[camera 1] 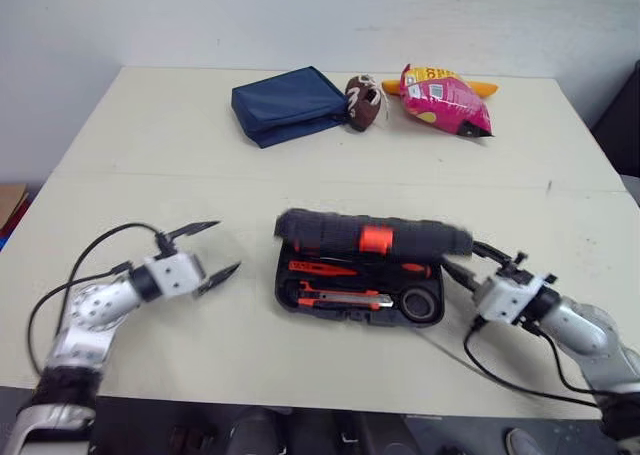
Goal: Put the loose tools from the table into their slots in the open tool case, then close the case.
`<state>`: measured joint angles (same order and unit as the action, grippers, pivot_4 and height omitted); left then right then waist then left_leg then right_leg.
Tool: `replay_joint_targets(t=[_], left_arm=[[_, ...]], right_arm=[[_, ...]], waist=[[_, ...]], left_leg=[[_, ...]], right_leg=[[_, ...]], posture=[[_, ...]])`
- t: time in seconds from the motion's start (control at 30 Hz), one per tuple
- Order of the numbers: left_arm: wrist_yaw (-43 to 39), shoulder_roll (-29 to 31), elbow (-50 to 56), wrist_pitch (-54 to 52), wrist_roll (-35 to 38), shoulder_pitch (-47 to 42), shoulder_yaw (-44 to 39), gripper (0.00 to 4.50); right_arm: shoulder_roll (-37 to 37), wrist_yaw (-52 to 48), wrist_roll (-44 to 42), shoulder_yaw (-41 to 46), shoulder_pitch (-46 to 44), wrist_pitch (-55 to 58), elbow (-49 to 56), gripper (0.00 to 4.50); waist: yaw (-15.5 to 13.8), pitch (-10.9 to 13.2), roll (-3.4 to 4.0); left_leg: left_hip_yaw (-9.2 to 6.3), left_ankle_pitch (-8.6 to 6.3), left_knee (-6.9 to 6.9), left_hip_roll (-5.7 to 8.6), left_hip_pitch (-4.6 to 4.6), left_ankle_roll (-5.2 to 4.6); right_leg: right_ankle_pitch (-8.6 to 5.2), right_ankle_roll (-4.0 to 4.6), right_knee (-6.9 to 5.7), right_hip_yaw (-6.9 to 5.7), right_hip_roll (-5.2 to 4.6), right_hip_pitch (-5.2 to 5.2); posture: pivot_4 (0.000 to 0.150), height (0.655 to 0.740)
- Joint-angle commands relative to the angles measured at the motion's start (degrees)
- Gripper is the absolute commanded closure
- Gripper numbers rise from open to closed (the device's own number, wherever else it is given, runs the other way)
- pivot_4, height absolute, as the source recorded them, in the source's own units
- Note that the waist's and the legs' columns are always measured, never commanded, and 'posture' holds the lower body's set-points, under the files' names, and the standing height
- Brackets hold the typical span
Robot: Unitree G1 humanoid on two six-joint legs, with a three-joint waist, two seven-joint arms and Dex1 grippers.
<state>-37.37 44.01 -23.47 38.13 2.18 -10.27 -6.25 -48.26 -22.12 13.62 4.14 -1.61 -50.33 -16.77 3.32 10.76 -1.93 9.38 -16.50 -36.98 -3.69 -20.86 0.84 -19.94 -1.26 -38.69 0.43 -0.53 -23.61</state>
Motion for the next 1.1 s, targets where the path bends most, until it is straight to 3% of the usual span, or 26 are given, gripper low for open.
replay_joint_targets(t=[0.03, 0.13, 0.23, 0.3, 0.4, 0.47, 0.57, 0.67, 0.77, 0.87, 1.1], left_arm=[[-1.56, 1.92, 0.27, -7.14, 7.62, 0.56, -5.88, 0.00], [-4.43, 1.39, 5.98, -16.30, 13.30, -0.67, -6.30, 0.00], [-5.54, -0.34, 9.33, -24.17, 15.28, -4.76, -4.36, 0.00], [-5.79, -1.75, 9.90, -29.03, 15.63, -7.84, -3.20, 0.00], [-5.11, -5.60, 5.97, -32.10, 12.37, -15.67, 0.71, 0.85], [-6.13, -9.12, 0.27, -34.14, 10.24, -23.05, 4.25, 1.76], [-6.38, -12.29, -10.24, -35.67, 6.56, -31.53, 7.26, 3.22], [-6.34, -14.68, -23.41, -26.54, 0.88, -39.11, 10.76, 4.47], [-6.39, -17.40, -35.51, -19.60, -3.35, -45.68, 13.22, 4.47], [-10.45, -19.19, -40.84, -15.39, -5.02, -48.11, 14.54, 4.47], [-21.39, -20.43, -40.28, -13.16, -3.75, -46.96, 13.50, 4.47]], right_arm=[[-3.81, 0.41, -1.55, 5.01, 4.57, -3.14, 1.68, 1.19], [-7.00, -4.76, -10.22, 6.40, 10.68, 0.47, 3.71, 1.19], [-8.37, -15.75, -27.43, 5.58, 17.02, 15.47, 11.24, 1.19], [-8.28, -19.45, -33.96, 6.15, 19.06, 23.14, 15.90, 1.94], [-8.99, -24.53, -39.63, 5.19, 22.12, 32.86, 23.73, 3.41], [-11.67, -29.86, -42.99, 2.69, 25.52, 40.64, 30.86, 4.41], [-12.77, -31.88, -43.74, 0.48, 25.28, 48.58, 36.14, 4.50], [-11.37, -32.03, -41.47, -2.38, 22.01, 53.64, 37.24, 4.50], [-8.13, -30.46, -35.99, -6.33, 16.27, 55.59, 34.30, 4.50], [-5.26, -30.22, -33.94, -7.21, 12.33, 56.53, 31.90, 4.50], [-2.63, -31.75, -29.61, -7.86, 7.66, 54.96, 26.94, 4.50]], waist=[[-0.21, 0.00, -0.01], [-0.25, 0.00, -0.02], [-0.42, -0.01, -0.09], [-0.39, -0.01, -0.09], [-0.10, -0.01, -0.09], [-0.47, 0.00, -0.08], [-1.06, 0.01, -0.14], [-0.79, 0.03, -0.23], [-0.94, 0.06, -0.36], [-0.86, 0.05, -0.40], [-0.07, 0.03, -0.49]], left_leg=[[-0.03, 0.00, -0.02, 0.01, -0.01, 0.00], [-0.04, -0.01, -0.01, 0.03, 0.07, -0.01], [-0.12, -0.03, 0.01, 0.02, 0.22, -0.01], [-0.18, -0.03, 0.02, 0.01, 0.34, -0.01], [-0.18, -0.06, 0.04, -0.01, 0.54, 0.03], [-0.32, -0.07, 0.02, -0.01, 0.60, 0.04], [-0.46, -0.06, -0.02, 0.02, 0.52, 0.04], [-0.36, -0.10, -0.04, 0.01, 0.50, 0.00], [-0.35, -0.12, -0.08, -0.01, 0.45, 0.01], [-0.31, -0.16, -0.07, -0.01, 0.44, 0.03], [-0.21, -0.14, -0.16, -0.05, 0.53, 0.06]], right_leg=[[0.00, 0.00, 0.00, -0.04, -0.01, 0.01], [0.01, 0.00, 0.02, -0.05, -0.02, 0.14], [0.00, -0.01, 0.08, -0.08, 0.01, 0.34], [0.01, -0.01, 0.09, -0.10, 0.03, 0.53], [0.00, -0.03, 0.11, -0.10, 0.07, 0.73], [-0.02, -0.07, 0.13, -0.14, 0.12, 0.85], [-0.03, -0.10, 0.21, -0.16, 0.19, 0.87], [-0.03, -0.13, 0.32, -0.12, 0.16, 0.87], [-0.02, -0.13, 0.41, -0.18, 0.15, 0.82], [-0.02, -0.13, 0.44, -0.21, 0.12, 0.81], [0.01, -0.08, 0.20, -0.18, 0.12, 0.82]], posture=[[0.150, 0.7400], [0.150, 0.7400], [0.150, 0.7400], [0.150, 0.7400], [0.150, 0.7400], [0.150, 0.7400], [0.150, 0.7400], [0.150, 0.7400], [0.150, 0.7400], [0.150, 0.7400], [0.150, 0.7400]])
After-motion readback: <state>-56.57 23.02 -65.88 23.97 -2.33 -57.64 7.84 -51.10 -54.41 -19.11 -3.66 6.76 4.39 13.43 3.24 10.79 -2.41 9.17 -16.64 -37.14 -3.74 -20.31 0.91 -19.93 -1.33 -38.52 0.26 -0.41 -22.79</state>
